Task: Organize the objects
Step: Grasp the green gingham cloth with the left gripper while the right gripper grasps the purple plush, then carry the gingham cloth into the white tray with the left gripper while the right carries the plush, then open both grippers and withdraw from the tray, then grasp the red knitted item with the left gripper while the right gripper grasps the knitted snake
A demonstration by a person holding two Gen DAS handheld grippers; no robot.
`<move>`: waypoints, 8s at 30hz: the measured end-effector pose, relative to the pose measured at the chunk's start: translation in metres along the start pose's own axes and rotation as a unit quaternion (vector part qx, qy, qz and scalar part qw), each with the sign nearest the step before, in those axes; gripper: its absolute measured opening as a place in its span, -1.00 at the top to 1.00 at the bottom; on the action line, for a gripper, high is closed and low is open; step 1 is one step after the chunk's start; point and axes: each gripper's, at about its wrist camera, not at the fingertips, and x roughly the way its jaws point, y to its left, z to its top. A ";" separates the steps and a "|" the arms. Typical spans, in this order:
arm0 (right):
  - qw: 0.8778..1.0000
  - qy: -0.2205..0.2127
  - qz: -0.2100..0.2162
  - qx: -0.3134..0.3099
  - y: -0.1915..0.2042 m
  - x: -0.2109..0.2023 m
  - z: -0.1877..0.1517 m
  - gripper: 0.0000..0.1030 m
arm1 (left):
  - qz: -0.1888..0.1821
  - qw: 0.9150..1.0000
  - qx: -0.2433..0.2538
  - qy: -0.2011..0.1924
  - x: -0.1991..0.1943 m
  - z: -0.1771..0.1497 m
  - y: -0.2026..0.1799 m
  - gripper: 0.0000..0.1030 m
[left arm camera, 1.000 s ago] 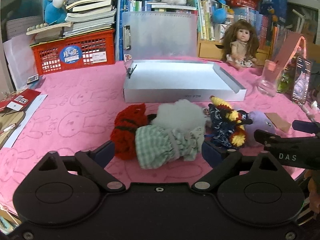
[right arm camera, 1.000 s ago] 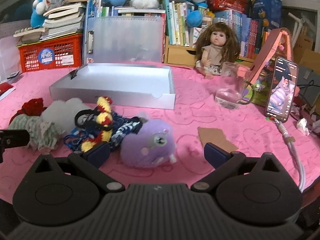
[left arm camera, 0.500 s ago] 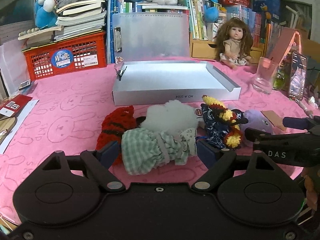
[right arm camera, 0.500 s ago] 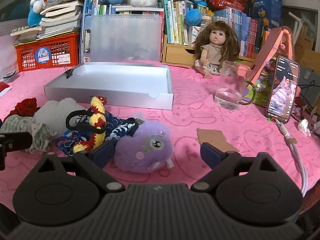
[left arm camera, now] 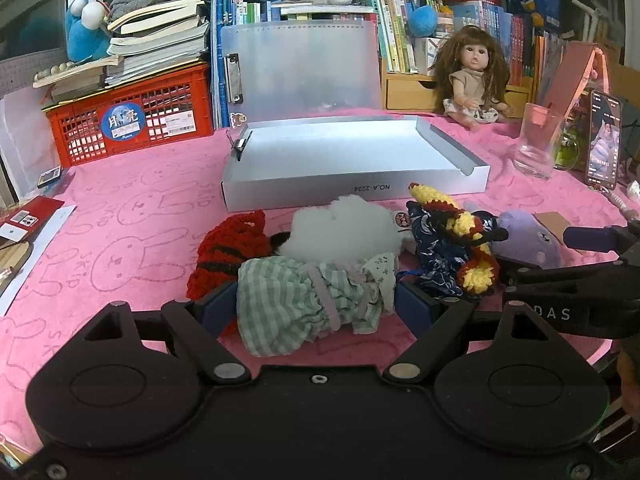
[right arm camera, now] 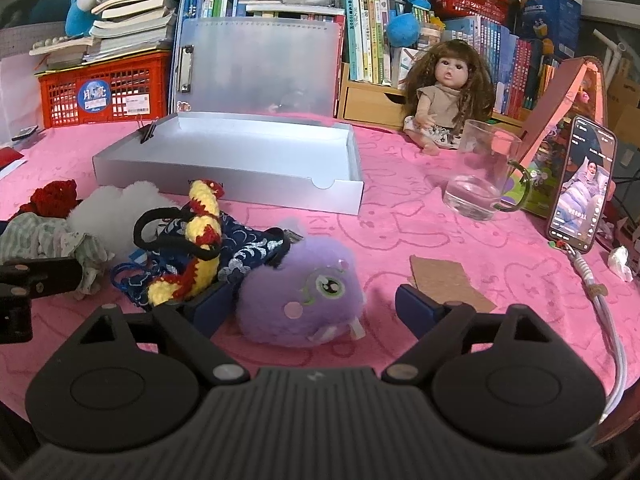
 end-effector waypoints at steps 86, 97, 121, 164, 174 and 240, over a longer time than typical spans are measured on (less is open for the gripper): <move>0.981 -0.023 0.129 0.144 -0.056 0.094 0.118 -0.27 | -0.105 0.984 -0.139 -0.047 0.127 0.148 0.067 0.19; 0.979 0.003 0.139 0.148 -0.045 0.163 0.141 -0.27 | -0.085 0.990 -0.114 -0.016 0.211 0.166 0.054 0.19; 0.989 0.046 0.106 0.095 -0.027 0.202 0.134 -0.27 | -0.073 0.987 -0.132 0.058 0.261 0.165 0.048 0.16; 0.989 0.040 0.126 0.073 -0.034 0.166 0.141 -0.76 | -0.097 0.986 -0.123 0.065 0.231 0.187 0.040 -0.67; 0.989 0.012 0.133 0.068 -0.041 0.123 0.133 -0.81 | -0.125 0.988 -0.090 0.032 0.177 0.174 0.035 -0.70; 0.987 -0.047 0.151 0.029 -0.009 0.000 0.032 -0.74 | -0.063 0.995 -0.060 -0.047 0.023 0.019 0.077 -0.59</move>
